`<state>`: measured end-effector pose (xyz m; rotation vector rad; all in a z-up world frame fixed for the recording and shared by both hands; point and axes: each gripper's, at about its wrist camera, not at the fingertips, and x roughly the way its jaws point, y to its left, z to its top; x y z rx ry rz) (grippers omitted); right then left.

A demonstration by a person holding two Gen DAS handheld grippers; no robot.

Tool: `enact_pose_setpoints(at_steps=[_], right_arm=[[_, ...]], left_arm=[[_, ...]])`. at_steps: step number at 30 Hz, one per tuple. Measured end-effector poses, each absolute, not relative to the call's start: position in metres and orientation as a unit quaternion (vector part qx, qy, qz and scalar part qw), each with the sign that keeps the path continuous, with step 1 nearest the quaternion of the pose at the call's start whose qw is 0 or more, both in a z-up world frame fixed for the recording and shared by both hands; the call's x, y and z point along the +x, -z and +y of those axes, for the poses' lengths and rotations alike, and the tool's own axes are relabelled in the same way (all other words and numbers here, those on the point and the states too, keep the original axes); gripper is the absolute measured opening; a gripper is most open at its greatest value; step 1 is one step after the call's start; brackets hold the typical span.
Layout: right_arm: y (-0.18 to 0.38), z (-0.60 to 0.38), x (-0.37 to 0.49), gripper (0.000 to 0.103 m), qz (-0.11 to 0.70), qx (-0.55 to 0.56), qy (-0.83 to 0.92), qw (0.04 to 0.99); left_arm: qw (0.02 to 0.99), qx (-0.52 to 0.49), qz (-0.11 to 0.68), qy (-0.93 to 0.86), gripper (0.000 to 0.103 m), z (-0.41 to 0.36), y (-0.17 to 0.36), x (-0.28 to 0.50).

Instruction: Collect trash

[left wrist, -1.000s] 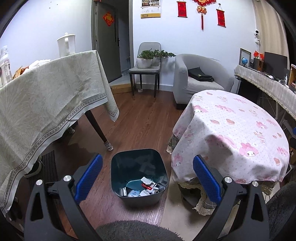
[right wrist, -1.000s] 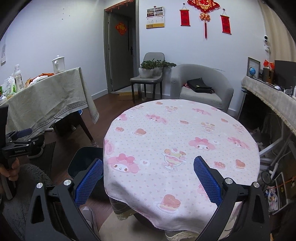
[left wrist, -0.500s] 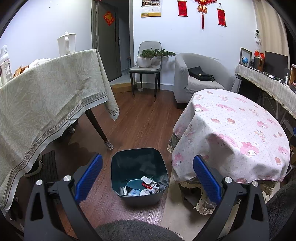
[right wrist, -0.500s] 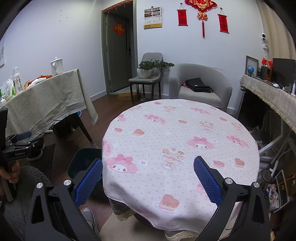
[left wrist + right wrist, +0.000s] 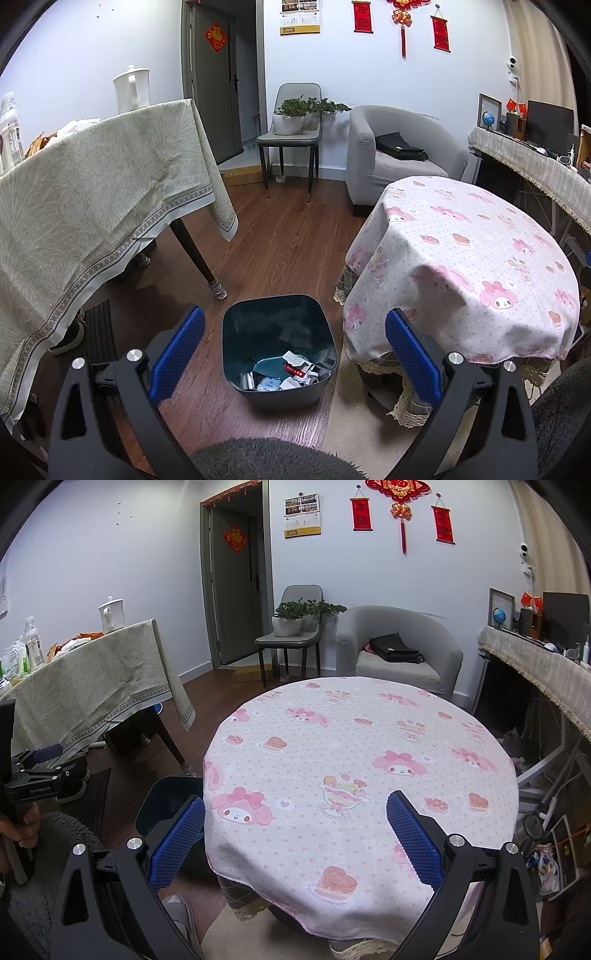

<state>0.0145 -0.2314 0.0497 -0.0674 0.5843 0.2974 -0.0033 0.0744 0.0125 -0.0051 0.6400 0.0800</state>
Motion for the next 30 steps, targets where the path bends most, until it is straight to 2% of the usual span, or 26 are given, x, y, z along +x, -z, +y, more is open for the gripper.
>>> enact_pose_setpoints(at_steps=[30], right_arm=[[-0.0495, -0.2313, 0.0144, 0.1, 0.287, -0.033, -0.146, 0.946]], left_arm=[[0.948, -0.002, 0.316, -0.041, 0.1, 0.0762, -0.0116, -0.0032]])
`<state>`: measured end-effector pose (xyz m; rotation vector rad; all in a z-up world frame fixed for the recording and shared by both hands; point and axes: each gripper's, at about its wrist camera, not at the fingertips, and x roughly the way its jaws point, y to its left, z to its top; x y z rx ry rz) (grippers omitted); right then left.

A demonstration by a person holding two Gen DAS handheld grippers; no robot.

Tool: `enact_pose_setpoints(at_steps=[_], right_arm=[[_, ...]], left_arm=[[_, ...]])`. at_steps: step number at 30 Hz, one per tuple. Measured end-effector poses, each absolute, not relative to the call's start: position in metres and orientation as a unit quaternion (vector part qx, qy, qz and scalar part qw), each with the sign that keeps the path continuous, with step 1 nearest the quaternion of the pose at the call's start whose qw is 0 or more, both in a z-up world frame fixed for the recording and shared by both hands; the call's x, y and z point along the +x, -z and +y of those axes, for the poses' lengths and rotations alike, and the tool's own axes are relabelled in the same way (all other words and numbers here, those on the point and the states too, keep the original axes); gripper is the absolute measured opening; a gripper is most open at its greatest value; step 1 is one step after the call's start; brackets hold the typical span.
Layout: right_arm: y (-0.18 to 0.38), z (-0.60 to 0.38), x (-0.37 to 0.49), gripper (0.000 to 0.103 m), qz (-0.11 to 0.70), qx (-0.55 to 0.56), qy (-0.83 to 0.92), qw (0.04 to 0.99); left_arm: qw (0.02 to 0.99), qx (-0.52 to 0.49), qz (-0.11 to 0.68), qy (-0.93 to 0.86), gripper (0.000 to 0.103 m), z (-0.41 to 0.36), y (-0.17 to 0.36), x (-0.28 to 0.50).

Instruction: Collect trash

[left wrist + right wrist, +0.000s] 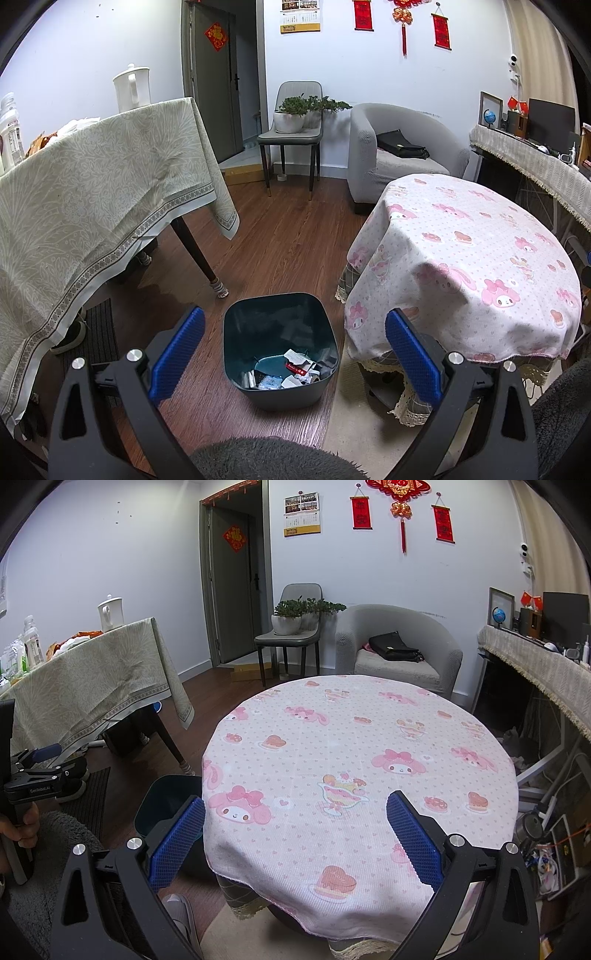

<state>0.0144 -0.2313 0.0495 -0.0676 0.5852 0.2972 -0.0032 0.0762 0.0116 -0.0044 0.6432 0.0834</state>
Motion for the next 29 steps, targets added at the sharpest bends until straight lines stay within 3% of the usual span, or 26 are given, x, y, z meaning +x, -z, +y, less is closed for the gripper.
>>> enact_pose_setpoints(at_steps=[29], right_arm=[[-0.05, -0.2312, 0.0144, 0.1, 0.288, -0.033, -0.146, 0.946]], left_arm=[[0.943, -0.01, 0.33, -0.037, 0.099, 0.0781, -0.0046, -0.003]])
